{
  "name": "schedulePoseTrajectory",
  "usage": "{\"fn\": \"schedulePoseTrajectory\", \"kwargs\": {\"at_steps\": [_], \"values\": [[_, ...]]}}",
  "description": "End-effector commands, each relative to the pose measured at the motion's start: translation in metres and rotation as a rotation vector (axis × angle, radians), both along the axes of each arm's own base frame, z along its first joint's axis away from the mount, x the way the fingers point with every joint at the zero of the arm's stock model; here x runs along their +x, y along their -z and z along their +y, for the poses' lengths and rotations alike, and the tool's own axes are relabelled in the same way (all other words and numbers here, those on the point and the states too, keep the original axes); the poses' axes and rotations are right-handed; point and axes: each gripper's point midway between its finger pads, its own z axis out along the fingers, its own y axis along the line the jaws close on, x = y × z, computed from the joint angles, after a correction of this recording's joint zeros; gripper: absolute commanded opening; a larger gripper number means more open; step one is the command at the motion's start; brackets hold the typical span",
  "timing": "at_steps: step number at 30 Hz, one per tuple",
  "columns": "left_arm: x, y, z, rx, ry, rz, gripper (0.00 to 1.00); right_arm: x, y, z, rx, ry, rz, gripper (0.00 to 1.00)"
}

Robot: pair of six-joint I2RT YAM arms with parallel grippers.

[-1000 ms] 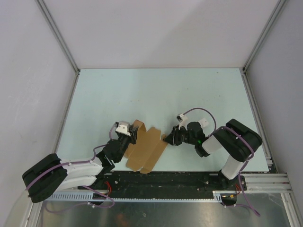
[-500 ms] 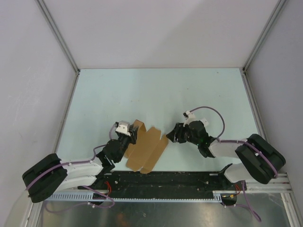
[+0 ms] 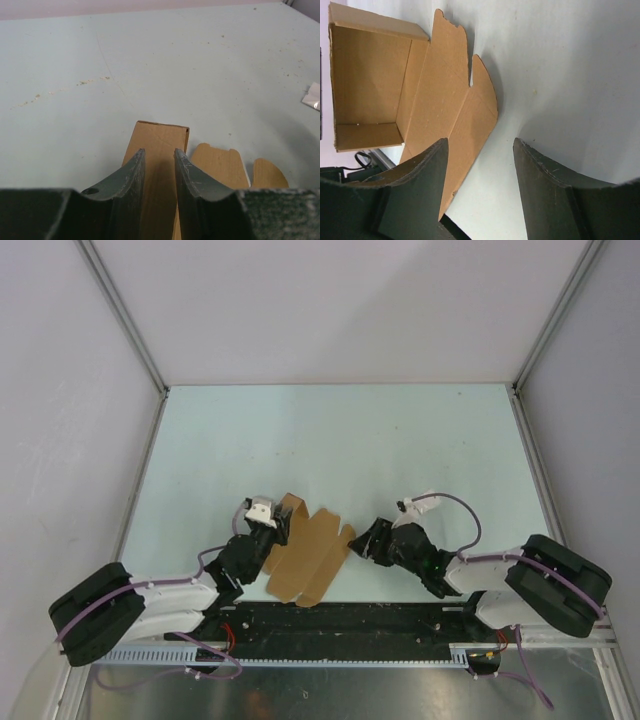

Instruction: Fold the paper box

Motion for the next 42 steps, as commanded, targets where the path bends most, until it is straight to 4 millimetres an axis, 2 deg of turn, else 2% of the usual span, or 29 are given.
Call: {"fn": "schedulePoseTrajectory", "kwargs": {"at_steps": [1, 5, 6, 7, 9, 12, 16, 20, 25, 26, 28, 30, 31, 33, 35, 36, 38, 42], "values": [[0.002, 0.005, 0.002, -0.002, -0.02, 0.015, 0.35, 0.003, -0.006, 0.007, 0.102, 0.089, 0.033, 0.6], [0.004, 0.011, 0.0, 0.018, -0.026, 0.031, 0.35, 0.004, -0.002, 0.016, 0.123, 0.078, 0.044, 0.6], [0.004, 0.011, 0.0, 0.021, -0.026, 0.031, 0.35, 0.002, 0.007, 0.017, 0.11, 0.066, 0.063, 0.6], [0.004, 0.01, 0.001, 0.019, -0.029, 0.029, 0.35, 0.003, 0.004, 0.022, 0.131, 0.059, 0.059, 0.6], [0.004, 0.007, 0.001, 0.011, -0.029, 0.021, 0.35, -0.001, 0.016, 0.026, 0.125, 0.043, 0.094, 0.6], [0.004, 0.004, 0.004, 0.006, -0.039, 0.011, 0.35, -0.001, 0.018, 0.035, 0.163, 0.019, 0.104, 0.6], [0.003, 0.005, 0.007, 0.009, -0.047, 0.008, 0.35, -0.003, 0.031, 0.043, 0.189, -0.001, 0.121, 0.59], [0.004, 0.005, 0.007, 0.01, -0.05, 0.009, 0.35, -0.004, 0.032, 0.051, 0.21, -0.035, 0.107, 0.59], [0.003, 0.002, 0.01, -0.002, -0.055, 0.001, 0.35, 0.001, 0.034, 0.043, 0.124, -0.044, 0.044, 0.58], [0.002, -0.001, 0.01, -0.013, -0.055, -0.007, 0.35, 0.007, 0.025, 0.041, 0.119, -0.027, 0.01, 0.57], [0.001, -0.003, 0.013, -0.025, -0.058, -0.015, 0.35, 0.01, 0.031, 0.031, 0.023, -0.019, -0.017, 0.57], [-0.001, -0.009, 0.015, -0.053, -0.059, -0.031, 0.35, 0.018, 0.026, 0.021, -0.047, 0.01, -0.05, 0.58], [-0.004, -0.016, 0.018, -0.08, -0.058, -0.05, 0.35, 0.028, 0.024, 0.01, -0.135, 0.02, -0.098, 0.58], [-0.005, -0.026, 0.018, -0.112, -0.053, -0.07, 0.35, 0.036, 0.021, 0.006, -0.165, 0.014, -0.118, 0.59], [-0.006, -0.03, 0.018, -0.127, -0.051, -0.079, 0.36, 0.039, 0.022, 0.008, -0.173, -0.026, -0.128, 0.59], [-0.01, -0.021, 0.022, -0.118, -0.048, -0.067, 0.35, 0.044, 0.028, 0.005, -0.183, -0.033, -0.119, 0.58], [-0.011, -0.022, 0.022, -0.123, -0.042, -0.068, 0.36, 0.045, 0.026, 0.016, -0.157, -0.097, -0.124, 0.57], [-0.011, -0.022, 0.022, -0.125, -0.042, -0.064, 0.36, 0.05, 0.035, 0.027, -0.165, -0.15, -0.122, 0.54]]}}
